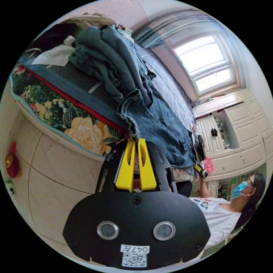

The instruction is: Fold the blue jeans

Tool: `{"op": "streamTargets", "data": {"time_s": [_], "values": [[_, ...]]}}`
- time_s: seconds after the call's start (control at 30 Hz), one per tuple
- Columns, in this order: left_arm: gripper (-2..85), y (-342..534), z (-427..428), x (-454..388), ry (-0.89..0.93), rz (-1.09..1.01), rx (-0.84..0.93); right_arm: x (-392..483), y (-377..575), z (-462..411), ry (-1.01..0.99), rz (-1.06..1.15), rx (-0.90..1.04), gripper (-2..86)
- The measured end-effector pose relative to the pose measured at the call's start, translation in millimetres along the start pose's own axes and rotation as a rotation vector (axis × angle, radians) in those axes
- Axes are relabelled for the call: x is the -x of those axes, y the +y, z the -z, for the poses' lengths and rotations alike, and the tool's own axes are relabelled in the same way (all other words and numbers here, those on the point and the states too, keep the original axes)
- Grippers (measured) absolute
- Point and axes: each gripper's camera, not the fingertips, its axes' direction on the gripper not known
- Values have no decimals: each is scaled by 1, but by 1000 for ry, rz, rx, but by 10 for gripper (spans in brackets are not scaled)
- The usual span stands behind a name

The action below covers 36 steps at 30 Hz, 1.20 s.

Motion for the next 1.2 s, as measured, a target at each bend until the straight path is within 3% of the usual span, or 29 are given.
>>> {"op": "streamTargets", "data": {"time_s": [0.1,0.23,0.47,0.63,0.77,1.0,1.2], "values": [[-9,1,2,-8,-25,-3,-11,-4,5,-4,21,156,20,6],[-9,5,3,-21,-54,-42,-18,-29,50,27,11,23,-56,4],[-9,16,-14,-19,-30,-59,22,10,67,-13,-95,134,82,13],[-9,40,-9,-19,-7,-78,35,-10,82,12,-121,61,88,55],[-9,59,-15,-15,46,-47,4,-16,96,49,-88,15,-11,53],[-9,83,-30,-13,183,34,-67,20,94,36,49,107,19,48],[-7,96,-51,-63,-51,-78,-39,19,88,16,60,140,31,34]]}}
